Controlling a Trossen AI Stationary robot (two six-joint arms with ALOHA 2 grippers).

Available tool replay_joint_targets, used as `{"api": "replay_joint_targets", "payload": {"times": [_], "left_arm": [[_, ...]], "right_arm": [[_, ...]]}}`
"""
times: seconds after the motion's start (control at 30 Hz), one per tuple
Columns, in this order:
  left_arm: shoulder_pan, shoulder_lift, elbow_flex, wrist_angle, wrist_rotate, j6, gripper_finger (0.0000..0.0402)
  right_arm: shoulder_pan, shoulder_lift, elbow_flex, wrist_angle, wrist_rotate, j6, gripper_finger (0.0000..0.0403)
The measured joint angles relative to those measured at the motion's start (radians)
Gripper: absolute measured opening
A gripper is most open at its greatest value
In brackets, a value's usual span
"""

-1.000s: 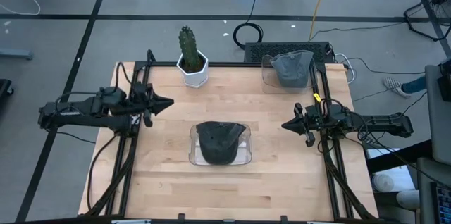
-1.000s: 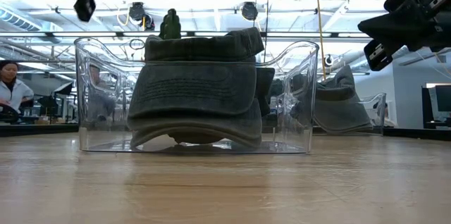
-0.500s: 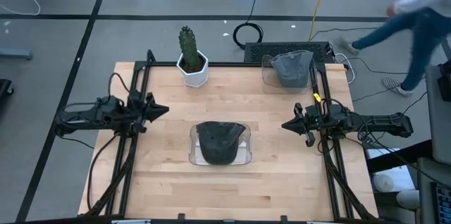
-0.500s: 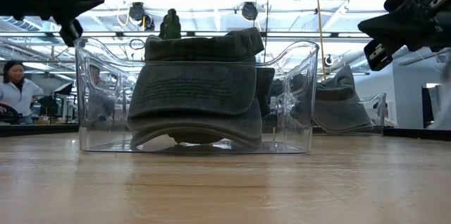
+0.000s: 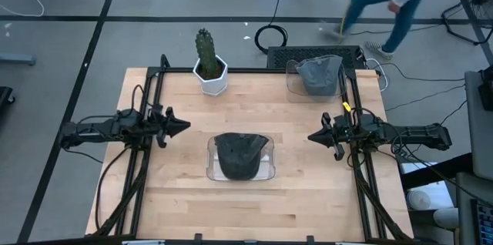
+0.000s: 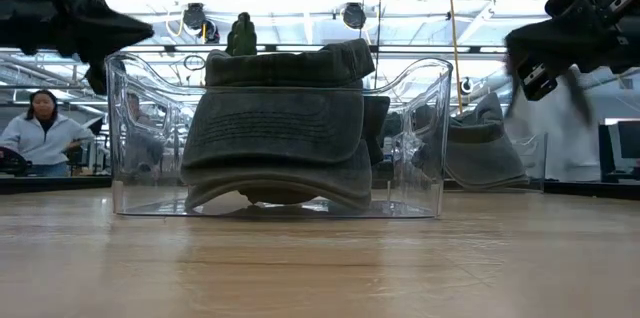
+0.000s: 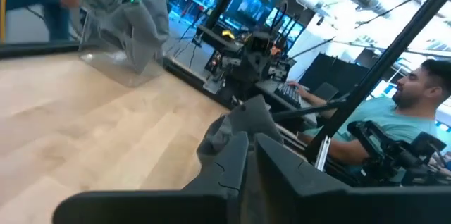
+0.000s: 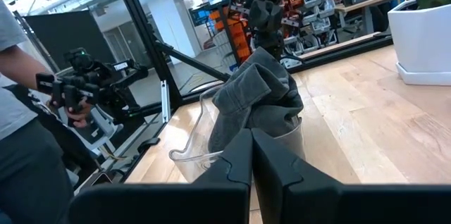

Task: Pick & Place hat
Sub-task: Return to Home Position

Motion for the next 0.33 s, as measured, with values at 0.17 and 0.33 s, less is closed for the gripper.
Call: {"api": "replay_joint_targets", "payload": {"times": [0.17,0.33], "left_arm": [[0.0,0.0,-0.051,-0.001,0.026,-0.036,0.0035],[-0.001,0.015,-0.058,0.015,0.035,-0.045,0.0035]], "right_arm": [[0.0,0.0,0.0,0.0,0.0,0.0,0.0],[0.0,0.0,0.0,0.0,0.0,0.0,0.0]]}}
